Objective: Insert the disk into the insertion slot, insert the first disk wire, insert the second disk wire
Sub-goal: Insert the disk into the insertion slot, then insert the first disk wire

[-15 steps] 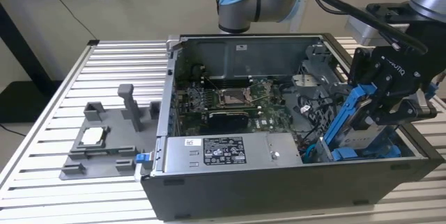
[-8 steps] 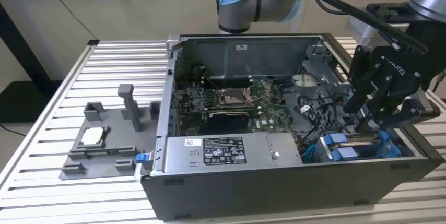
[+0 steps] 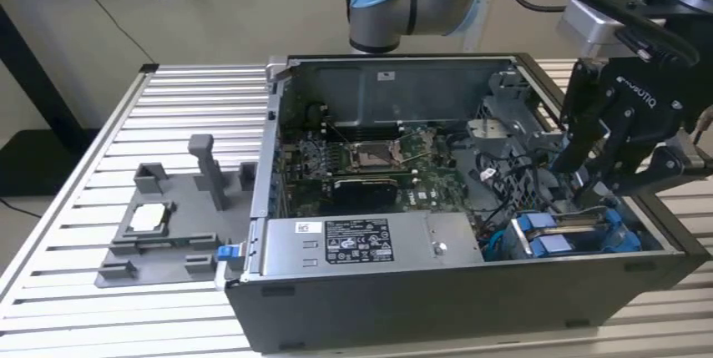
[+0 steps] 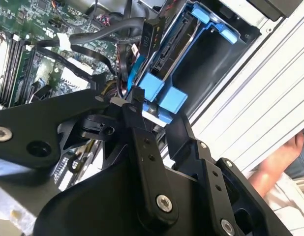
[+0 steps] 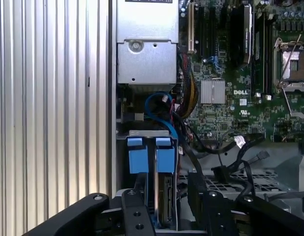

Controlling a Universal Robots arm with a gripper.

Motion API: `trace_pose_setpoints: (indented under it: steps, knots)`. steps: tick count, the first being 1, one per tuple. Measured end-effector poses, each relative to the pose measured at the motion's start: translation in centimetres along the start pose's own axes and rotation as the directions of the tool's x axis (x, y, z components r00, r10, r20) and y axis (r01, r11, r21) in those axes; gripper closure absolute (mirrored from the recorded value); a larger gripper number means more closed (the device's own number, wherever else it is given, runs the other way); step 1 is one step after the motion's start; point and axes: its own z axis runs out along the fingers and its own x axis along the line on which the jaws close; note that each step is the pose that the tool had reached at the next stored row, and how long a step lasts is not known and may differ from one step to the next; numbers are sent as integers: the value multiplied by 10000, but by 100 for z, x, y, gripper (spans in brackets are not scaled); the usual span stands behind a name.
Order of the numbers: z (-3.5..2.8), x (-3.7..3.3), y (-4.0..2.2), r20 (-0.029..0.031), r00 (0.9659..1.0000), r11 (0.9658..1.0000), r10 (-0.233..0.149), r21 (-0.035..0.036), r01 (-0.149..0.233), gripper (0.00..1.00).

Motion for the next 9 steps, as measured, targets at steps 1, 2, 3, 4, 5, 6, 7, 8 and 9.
trace_pose_setpoints:
  steps: [1,2,3,4,5,6,7,8,9]
  knots:
    - [-13,-4,1,2,10000,10000,-1,7,1,53]
    - [-17,-6,3,3,10000,10000,-1,37,1,53]
    - [-15,-7,6,9,10000,9999,-4,133,4,53]
    - [-16,-8,9,11,10000,9995,-12,305,12,53]
    - [-17,-10,11,20,10000,9988,-22,483,21,53]
    - [-16,-10,12,36,10000,9977,-37,679,35,53]
    - [-16,-12,12,47,10000,9964,-50,842,46,53]
    - [-16,-14,14,56,10000,9948,-64,1020,58,53]
    - [-15,-21,14,60,10000,9927,-80,1201,72,53]
